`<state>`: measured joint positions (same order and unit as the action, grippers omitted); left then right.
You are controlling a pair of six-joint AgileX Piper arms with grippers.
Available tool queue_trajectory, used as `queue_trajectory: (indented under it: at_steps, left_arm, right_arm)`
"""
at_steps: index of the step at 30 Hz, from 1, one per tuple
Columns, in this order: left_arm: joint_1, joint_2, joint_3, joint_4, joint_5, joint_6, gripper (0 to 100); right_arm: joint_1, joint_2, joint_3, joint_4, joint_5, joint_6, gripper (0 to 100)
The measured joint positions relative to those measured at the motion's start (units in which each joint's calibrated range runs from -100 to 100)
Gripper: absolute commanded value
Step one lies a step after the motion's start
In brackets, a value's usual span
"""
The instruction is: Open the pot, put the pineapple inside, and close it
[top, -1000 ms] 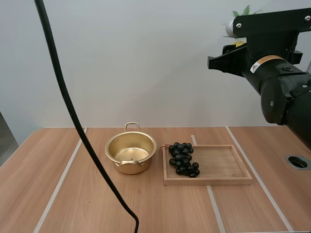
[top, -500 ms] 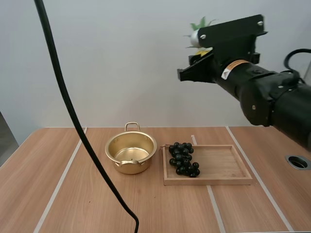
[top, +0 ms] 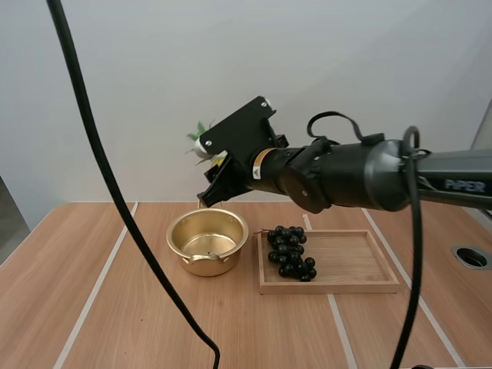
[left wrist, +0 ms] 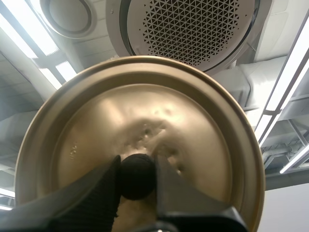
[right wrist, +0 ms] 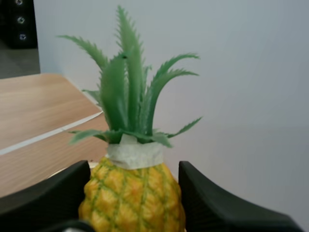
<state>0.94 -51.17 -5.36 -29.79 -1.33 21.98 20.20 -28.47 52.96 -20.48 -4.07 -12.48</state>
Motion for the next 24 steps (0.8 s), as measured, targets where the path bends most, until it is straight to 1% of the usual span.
queue_trajectory:
  at_steps: [3,8,14,18,22,24]
  left_arm:
    - [0.02,0.0,0.0,0.0,0.6,0.0,0]
    - [0.02,0.0,0.0,0.0,1.3,0.0,0]
    - [0.10,0.0,0.0,0.0,1.3,0.0,0]
    - [0.10,0.0,0.0,0.0,1.3,0.0,0]
    - [0.10,0.0,0.0,0.0,1.3,0.0,0]
    - [0.10,0.0,0.0,0.0,1.3,0.0,0]
  right_arm:
    - [0.4,5.6,-0.5,0.0,1.7,0.0,0]
    - [0.4,14.2,-5.1,0.1,10.1,0.0,0]
    - [0.4,20.5,-12.0,1.6,15.3,0.0,0]
    - [0.4,23.5,-14.8,1.8,19.4,-0.2,0]
    - [0.4,25.9,-15.5,2.2,22.7,-2.9,0]
    - [0.5,27.0,-15.5,3.4,24.1,-5.1,0]
